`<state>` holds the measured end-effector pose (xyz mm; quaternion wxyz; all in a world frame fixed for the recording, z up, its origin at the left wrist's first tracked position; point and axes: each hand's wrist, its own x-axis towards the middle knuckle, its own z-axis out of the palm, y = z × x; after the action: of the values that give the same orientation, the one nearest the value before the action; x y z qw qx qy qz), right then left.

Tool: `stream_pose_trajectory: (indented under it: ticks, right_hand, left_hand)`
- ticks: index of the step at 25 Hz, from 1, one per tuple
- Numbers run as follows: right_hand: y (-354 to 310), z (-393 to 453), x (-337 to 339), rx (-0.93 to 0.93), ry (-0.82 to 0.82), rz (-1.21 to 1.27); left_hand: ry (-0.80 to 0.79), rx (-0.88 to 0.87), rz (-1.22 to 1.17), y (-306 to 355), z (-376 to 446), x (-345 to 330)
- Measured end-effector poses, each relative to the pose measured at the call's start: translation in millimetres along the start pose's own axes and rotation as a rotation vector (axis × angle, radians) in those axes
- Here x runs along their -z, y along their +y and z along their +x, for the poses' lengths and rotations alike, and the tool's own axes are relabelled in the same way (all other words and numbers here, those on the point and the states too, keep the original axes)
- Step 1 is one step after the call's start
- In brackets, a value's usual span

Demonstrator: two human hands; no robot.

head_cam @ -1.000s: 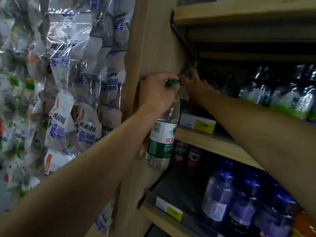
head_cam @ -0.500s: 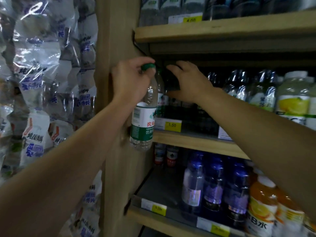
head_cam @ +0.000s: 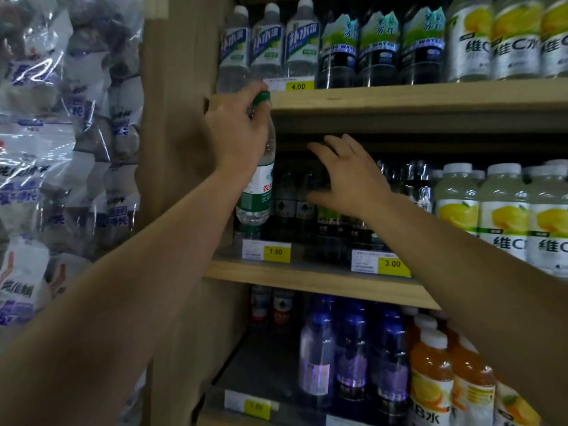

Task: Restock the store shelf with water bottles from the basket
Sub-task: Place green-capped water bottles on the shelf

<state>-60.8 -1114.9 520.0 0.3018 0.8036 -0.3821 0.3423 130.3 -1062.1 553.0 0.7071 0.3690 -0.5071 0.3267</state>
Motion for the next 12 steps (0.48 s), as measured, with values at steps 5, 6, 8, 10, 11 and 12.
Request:
stream_pose_trajectory:
  ticks: [5, 6, 8, 10, 11, 12]
  right_hand:
    - [-2.7, -2.5, -11.9, 0.009, -0.032, -0.018]
    - [-4.6, -1.6, -14.7, 0.012, -0.035, -0.019]
    - [-7.7, 1.7, -19.7, 0.016, -0.03, -0.018]
    - [-10.2, 5.7, -23.4, 0.018, -0.027, -0.007]
    - [-10.8, 7.5, -25.8, 0.02, -0.029, 0.0]
    - [-11.4, 8.8, -28.4, 0.022, -0.033, 0.003]
  left_hand:
    - [-0.109, 0.107, -0.09, -32.1, -25.3, -20.7]
    - [-0.15, 0.132, -0.104, -39.4, -27.9, -22.3]
    - [-0.195, 0.196, -0.132, -53.6, -27.3, -27.7]
    - [-0.241, 0.282, -0.161, -63.0, -21.9, -33.6]
    - [-0.272, 0.325, -0.178, -67.4, -19.5, -36.9]
    - [-0.313, 0.356, -0.192, -72.0, -18.9, -39.2]
